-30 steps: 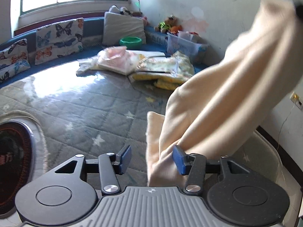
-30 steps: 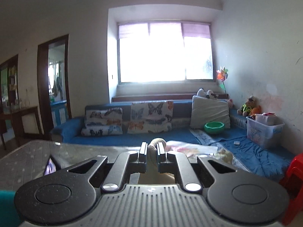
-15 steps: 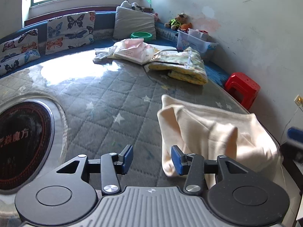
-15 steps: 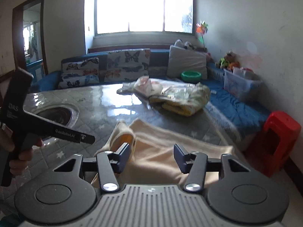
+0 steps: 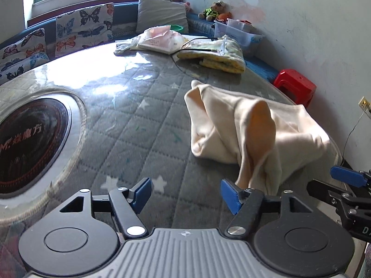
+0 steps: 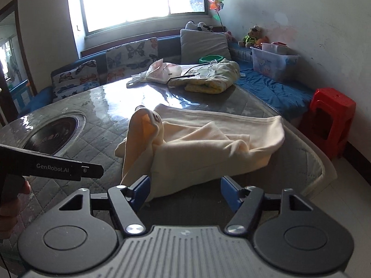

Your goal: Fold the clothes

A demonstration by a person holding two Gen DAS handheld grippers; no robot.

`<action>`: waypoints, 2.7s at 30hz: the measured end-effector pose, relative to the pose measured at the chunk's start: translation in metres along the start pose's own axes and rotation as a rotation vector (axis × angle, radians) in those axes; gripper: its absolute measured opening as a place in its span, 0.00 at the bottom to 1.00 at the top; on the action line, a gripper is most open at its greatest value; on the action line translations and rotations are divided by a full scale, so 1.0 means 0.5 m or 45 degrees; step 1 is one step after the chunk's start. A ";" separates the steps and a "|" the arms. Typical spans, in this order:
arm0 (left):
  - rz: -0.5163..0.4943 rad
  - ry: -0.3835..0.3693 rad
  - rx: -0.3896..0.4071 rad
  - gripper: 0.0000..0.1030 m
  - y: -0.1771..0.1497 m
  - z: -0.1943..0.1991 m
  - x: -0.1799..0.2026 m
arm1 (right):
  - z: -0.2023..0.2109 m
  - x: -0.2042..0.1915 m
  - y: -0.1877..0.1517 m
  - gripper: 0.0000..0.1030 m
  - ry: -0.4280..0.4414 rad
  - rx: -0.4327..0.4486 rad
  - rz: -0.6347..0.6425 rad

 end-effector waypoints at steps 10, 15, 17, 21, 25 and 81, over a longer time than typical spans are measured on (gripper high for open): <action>0.001 0.014 0.000 0.79 -0.046 0.016 0.005 | 0.013 -0.025 -0.015 0.74 -0.044 0.015 0.042; 0.008 0.022 0.034 0.82 -0.056 0.038 0.004 | 0.048 -0.016 0.000 0.75 -0.084 0.053 0.089; 0.005 0.026 0.046 0.83 -0.058 0.048 0.004 | 0.066 -0.007 0.011 0.75 -0.117 0.066 0.126; 0.000 0.034 0.073 0.85 -0.060 0.068 0.004 | 0.104 0.014 0.031 0.75 -0.199 0.075 0.217; -0.008 0.041 0.093 0.87 -0.062 0.082 0.007 | 0.134 0.035 0.038 0.77 -0.296 0.034 0.353; -0.077 0.099 -0.047 0.88 -0.102 0.010 0.030 | -0.012 -0.071 -0.099 0.77 -0.099 -0.136 0.205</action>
Point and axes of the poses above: each gripper's, at about its wrist camera, not at the fingertips, and z roughly against the way its jaws point, x to its right, y to its top, the point moved 10 cm from there along -z, roughly the way its jaws point, and after that the axes turned 15 degrees about -x, right-handed, at the moved point
